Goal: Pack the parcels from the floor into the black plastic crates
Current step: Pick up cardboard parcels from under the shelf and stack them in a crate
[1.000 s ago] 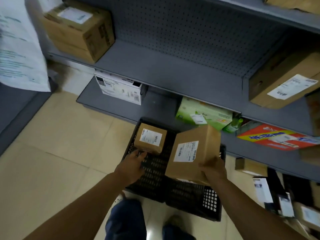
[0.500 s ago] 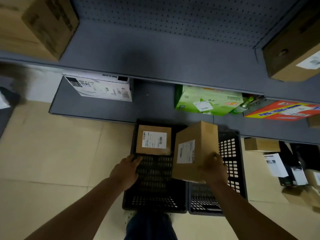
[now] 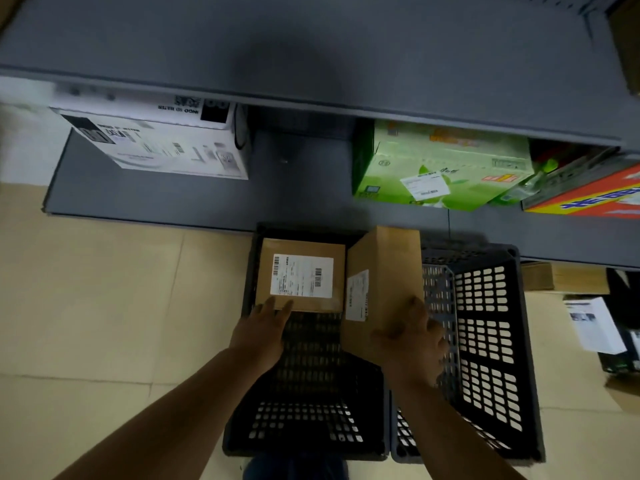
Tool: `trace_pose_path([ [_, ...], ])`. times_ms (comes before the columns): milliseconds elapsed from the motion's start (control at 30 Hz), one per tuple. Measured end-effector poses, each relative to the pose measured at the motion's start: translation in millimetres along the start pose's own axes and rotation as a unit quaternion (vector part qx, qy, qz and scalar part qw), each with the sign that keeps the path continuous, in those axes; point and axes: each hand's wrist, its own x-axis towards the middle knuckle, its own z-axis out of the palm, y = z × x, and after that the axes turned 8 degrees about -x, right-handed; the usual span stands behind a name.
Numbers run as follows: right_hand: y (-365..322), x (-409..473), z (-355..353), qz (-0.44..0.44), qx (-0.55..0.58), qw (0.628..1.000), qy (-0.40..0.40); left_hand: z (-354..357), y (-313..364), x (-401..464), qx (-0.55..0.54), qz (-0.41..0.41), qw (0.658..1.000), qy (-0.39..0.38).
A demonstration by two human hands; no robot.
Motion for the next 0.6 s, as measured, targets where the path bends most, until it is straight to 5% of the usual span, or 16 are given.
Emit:
trace_pose_path([
  [233,5.7,35.6,70.8,-0.033,-0.039,0.998,0.025,33.8,-18.0,60.5,0.075,0.009,0.997,0.018],
  [600,22.4,43.7,128.3,-0.07,-0.074,0.979,0.177,67.2,-36.6,102.2,0.106,0.01,0.994,0.037],
])
